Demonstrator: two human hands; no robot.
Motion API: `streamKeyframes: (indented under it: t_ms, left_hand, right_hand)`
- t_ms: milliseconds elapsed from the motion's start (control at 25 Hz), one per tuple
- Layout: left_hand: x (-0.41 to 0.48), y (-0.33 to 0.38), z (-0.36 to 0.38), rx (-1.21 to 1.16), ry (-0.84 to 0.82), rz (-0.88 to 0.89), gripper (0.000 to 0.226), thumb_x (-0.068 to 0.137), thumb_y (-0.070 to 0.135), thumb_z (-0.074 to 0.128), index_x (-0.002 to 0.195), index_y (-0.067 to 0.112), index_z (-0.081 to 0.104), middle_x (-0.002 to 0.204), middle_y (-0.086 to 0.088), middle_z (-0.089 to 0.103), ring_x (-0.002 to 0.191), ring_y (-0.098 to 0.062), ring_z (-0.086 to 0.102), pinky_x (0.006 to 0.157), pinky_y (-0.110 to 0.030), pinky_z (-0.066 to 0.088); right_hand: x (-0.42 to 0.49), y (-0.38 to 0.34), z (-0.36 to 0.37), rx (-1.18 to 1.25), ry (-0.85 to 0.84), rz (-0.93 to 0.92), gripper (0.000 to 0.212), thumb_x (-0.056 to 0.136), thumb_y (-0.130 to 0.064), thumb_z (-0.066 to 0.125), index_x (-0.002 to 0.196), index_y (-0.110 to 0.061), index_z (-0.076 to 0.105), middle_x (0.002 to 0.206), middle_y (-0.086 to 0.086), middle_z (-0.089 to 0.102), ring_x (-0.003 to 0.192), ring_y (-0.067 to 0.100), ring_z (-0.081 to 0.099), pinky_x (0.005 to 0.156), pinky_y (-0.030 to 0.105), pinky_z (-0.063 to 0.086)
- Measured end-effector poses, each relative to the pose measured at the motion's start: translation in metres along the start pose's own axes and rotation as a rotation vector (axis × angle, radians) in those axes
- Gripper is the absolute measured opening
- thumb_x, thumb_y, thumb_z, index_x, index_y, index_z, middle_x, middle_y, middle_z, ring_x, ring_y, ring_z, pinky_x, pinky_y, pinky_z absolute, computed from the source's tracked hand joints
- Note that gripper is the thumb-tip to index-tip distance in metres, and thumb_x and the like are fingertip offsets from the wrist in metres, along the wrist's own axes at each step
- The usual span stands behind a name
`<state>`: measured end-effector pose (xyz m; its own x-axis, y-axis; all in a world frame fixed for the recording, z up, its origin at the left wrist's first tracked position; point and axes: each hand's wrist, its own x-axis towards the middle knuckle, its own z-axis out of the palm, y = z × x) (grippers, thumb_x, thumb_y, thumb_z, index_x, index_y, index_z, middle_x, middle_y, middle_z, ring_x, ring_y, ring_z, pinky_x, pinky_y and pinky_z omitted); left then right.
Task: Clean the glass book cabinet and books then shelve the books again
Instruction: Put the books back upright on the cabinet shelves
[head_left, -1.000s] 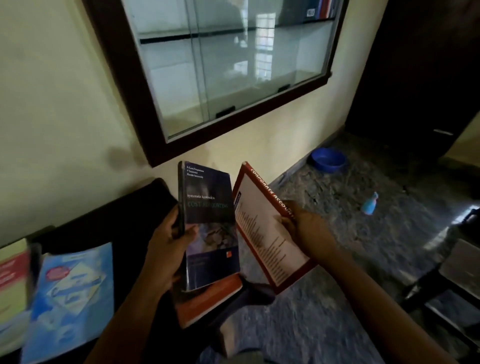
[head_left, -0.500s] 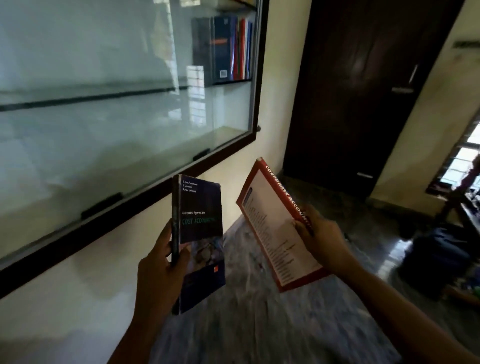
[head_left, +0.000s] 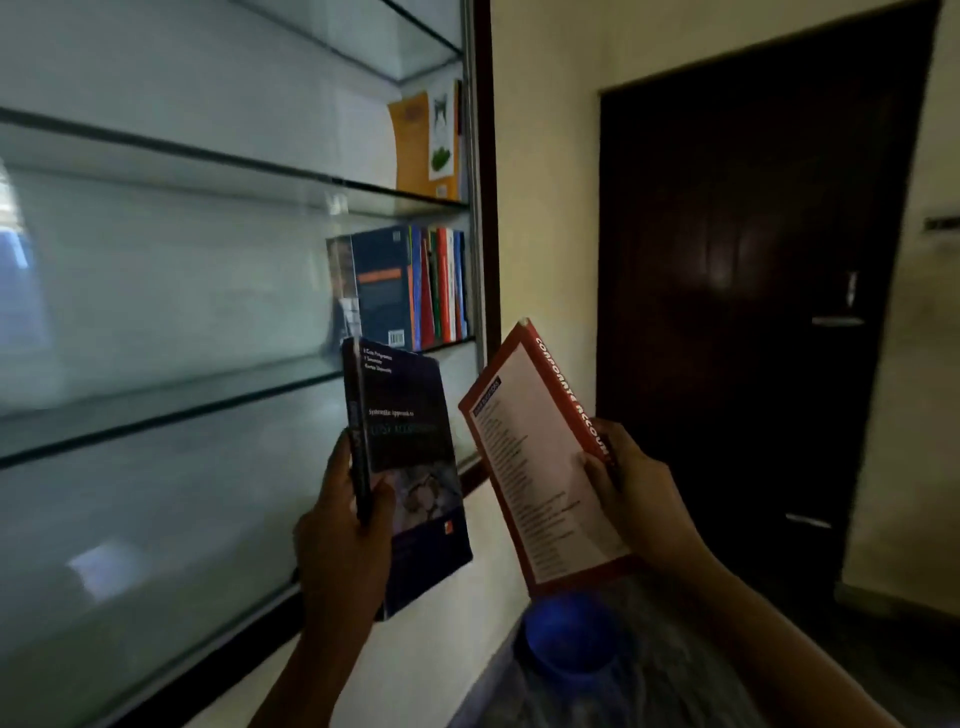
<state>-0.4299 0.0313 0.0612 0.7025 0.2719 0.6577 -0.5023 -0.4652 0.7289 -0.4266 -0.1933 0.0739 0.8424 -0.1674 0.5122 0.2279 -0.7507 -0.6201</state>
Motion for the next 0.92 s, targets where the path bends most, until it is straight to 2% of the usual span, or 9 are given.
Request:
streamKeyframes:
  t_ms: [80, 200, 280, 400, 480, 600, 680, 760, 920]
  left_hand:
    - [0.043, 0.011, 0.044, 0.025, 0.112, 0.049, 0.052, 0.092, 0.024, 0.053, 0.140, 0.012, 0.041, 0.114, -0.018, 0.065, 0.083, -0.016, 0.056, 0.072, -0.021, 0.042]
    - [0.112, 0.022, 0.102, 0.027, 0.204, 0.117, 0.051, 0.094, 0.014, 0.051, 0.142, 0.013, 0.038, 0.117, -0.013, 0.064, 0.086, -0.013, 0.056, 0.063, -0.009, 0.037]
    - [0.165, 0.031, 0.137, 0.011, 0.276, 0.213, 0.051, 0.094, 0.017, 0.050, 0.143, 0.017, 0.038, 0.117, -0.008, 0.064, 0.092, -0.013, 0.061, 0.068, -0.012, 0.044]
    - [0.243, 0.048, 0.183, -0.054, 0.381, 0.309, 0.049, 0.093, 0.016, 0.052, 0.141, 0.019, 0.039, 0.123, -0.007, 0.061, 0.104, -0.019, 0.062, 0.077, -0.024, 0.050]
    - [0.289, 0.062, 0.202, -0.110, 0.430, 0.335, 0.049, 0.093, 0.012, 0.052, 0.141, 0.018, 0.040, 0.121, -0.007, 0.062, 0.099, -0.012, 0.059, 0.073, -0.017, 0.046]
    - [0.359, 0.082, 0.224, -0.144, 0.520, 0.436, 0.050, 0.092, 0.007, 0.054, 0.141, 0.015, 0.042, 0.119, -0.008, 0.063, 0.095, -0.009, 0.058, 0.073, -0.010, 0.043]
    - [0.406, 0.100, 0.234, -0.128, 0.587, 0.508, 0.051, 0.091, 0.006, 0.056, 0.140, 0.014, 0.043, 0.119, -0.009, 0.063, 0.095, -0.011, 0.059, 0.077, -0.008, 0.039]
    - [0.450, 0.118, 0.237, -0.140, 0.621, 0.512, 0.050, 0.090, 0.005, 0.057, 0.138, 0.014, 0.046, 0.120, -0.010, 0.064, 0.098, -0.013, 0.059, 0.079, -0.005, 0.035]
    - [0.520, 0.134, 0.245, -0.142, 0.617, 0.492, 0.048, 0.091, 0.009, 0.057, 0.137, 0.014, 0.046, 0.123, -0.011, 0.062, 0.110, -0.023, 0.060, 0.089, -0.024, 0.044]
  right_hand:
    - [0.066, 0.017, 0.001, 0.034, 0.027, -0.065, 0.039, 0.098, -0.029, 0.039, 0.135, -0.021, 0.033, 0.113, 0.000, 0.059, 0.075, 0.002, 0.054, 0.051, 0.008, 0.041]
    - [0.165, 0.030, 0.006, 0.100, 0.074, -0.165, 0.041, 0.098, -0.028, 0.039, 0.138, -0.019, 0.032, 0.121, 0.003, 0.059, 0.081, 0.010, 0.059, 0.057, 0.009, 0.040]
    - [0.228, 0.029, 0.014, 0.187, 0.121, -0.195, 0.042, 0.098, -0.028, 0.041, 0.138, -0.019, 0.032, 0.121, 0.003, 0.059, 0.085, 0.013, 0.060, 0.057, 0.009, 0.039]
    - [0.309, 0.024, 0.028, 0.341, 0.213, -0.264, 0.041, 0.097, -0.029, 0.043, 0.136, -0.018, 0.036, 0.115, 0.002, 0.061, 0.073, 0.002, 0.051, 0.047, 0.005, 0.038]
    - [0.354, 0.015, 0.030, 0.410, 0.286, -0.319, 0.039, 0.097, -0.026, 0.042, 0.134, -0.015, 0.037, 0.113, 0.005, 0.063, 0.068, -0.001, 0.049, 0.045, 0.003, 0.040]
    - [0.429, -0.004, 0.027, 0.435, 0.410, -0.392, 0.039, 0.098, -0.025, 0.041, 0.135, -0.015, 0.037, 0.111, 0.004, 0.063, 0.072, 0.004, 0.054, 0.046, 0.003, 0.039]
    - [0.477, -0.021, 0.023, 0.441, 0.513, -0.470, 0.039, 0.098, -0.027, 0.042, 0.135, -0.015, 0.038, 0.112, 0.005, 0.063, 0.079, 0.013, 0.062, 0.059, 0.010, 0.046]
    - [0.518, -0.039, 0.019, 0.469, 0.592, -0.529, 0.039, 0.098, -0.027, 0.042, 0.135, -0.015, 0.038, 0.113, 0.008, 0.063, 0.087, 0.021, 0.066, 0.070, 0.028, 0.054]
    - [0.585, -0.077, 0.013, 0.580, 0.645, -0.546, 0.039, 0.098, -0.025, 0.040, 0.135, -0.013, 0.038, 0.119, 0.009, 0.060, 0.098, 0.027, 0.063, 0.082, 0.037, 0.052]
